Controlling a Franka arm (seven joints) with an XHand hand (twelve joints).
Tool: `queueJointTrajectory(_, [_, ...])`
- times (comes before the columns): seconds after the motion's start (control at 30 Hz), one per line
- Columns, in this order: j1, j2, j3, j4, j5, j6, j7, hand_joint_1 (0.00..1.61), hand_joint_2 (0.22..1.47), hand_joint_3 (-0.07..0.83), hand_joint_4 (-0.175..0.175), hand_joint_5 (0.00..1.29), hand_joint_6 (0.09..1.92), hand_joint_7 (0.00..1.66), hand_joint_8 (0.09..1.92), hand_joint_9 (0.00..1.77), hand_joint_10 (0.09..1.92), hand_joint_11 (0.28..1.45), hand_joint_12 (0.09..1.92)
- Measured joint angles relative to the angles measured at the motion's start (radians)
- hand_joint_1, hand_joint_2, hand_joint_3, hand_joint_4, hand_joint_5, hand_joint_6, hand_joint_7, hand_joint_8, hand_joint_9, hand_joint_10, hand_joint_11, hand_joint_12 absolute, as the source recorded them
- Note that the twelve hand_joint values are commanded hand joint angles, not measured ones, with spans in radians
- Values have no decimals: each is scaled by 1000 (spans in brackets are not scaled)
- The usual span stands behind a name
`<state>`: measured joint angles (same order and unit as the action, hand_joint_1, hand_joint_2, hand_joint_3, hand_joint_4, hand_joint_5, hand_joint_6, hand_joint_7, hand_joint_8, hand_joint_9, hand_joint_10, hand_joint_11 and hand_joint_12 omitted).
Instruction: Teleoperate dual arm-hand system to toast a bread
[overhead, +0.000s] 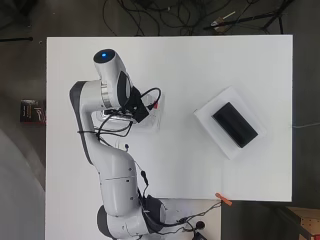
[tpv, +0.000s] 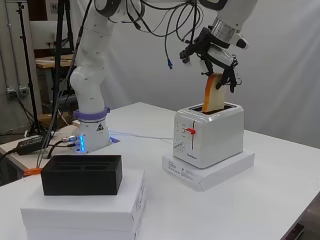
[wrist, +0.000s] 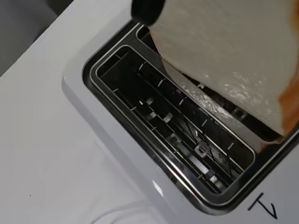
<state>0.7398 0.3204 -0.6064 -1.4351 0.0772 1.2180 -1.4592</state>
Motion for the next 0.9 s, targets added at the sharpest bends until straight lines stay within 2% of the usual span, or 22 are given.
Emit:
queueJointTrajectory(0.1, [-4, -79, 111, -96, -90, 105, 9, 1241, 1149, 1, -175, 745, 1206, 1101, 915, 1359, 192, 778, 188])
queueJointTrajectory(0.2, [-5, -103, 151, -129, -127, 137, 19, 1238, 1155, 0, -175, 731, 1235, 1095, 918, 1374, 126, 780, 145])
queueJointTrajectory(0.3, [-26, -67, 162, -75, -120, 79, 20, 1238, 1155, 1, -175, 728, 1249, 1098, 901, 1377, 87, 775, 110])
queueJointTrajectory(0.43, [-81, 33, 192, 61, -109, -68, 62, 1228, 1181, -2, -163, 712, 1233, 1017, 1086, 1402, 115, 834, 172])
queueJointTrajectory(0.47, [-103, 63, 198, 100, -90, -119, 76, 1221, 1193, -8, -153, 704, 1243, 993, 1132, 1373, 187, 815, 278])
queueJointTrajectory(0.53, [-148, 122, 212, 179, -55, -218, 98, 1206, 1210, -8, -129, 687, 1271, 950, 1203, 1259, 455, 728, 566])
queueJointTrajectory(0.6, [-196, 191, 230, 274, -21, -321, 129, 1179, 1228, -4, -78, 663, 1343, 903, 1243, 1138, 740, 669, 816])
queueJointTrajectory(0.67, [-228, 249, 243, 346, 1, -412, 166, 1162, 1240, -1, -48, 645, 1396, 872, 1269, 1066, 899, 645, 969])
queueJointTrajectory(0.7, [-236, 268, 245, 366, 11, -445, 176, 902, 1214, -4, -36, 589, 1071, 830, 1043, 1020, 879, 631, 996])
queueJointTrajectory(0.73, [-243, 280, 246, 377, 28, -469, 181, 578, 1066, -20, -12, 418, 660, 656, 669, 824, 624, 559, 729])
queueJointTrajectory(0.77, [-248, 285, 249, 381, 48, -482, 180, 337, 926, -23, 25, 240, 356, 391, 368, 505, 358, 458, 445])
queueJointTrajectory(0.8, [-249, 283, 255, 378, 63, -482, 177, 199, 855, -15, 53, 125, 179, 208, 187, 288, 189, 389, 259])
queueJointTrajectory(0.83, [-247, 275, 264, 369, 71, -471, 174, 105, 833, -6, 75, 93, 88, 120, 92, 189, 99, 366, 144])
queueJointTrajectory(0.9, [-246, 234, 292, 323, 48, -420, 158, 24, 847, 2, 85, 137, 87, 159, 87, 229, 87, 384, 87])
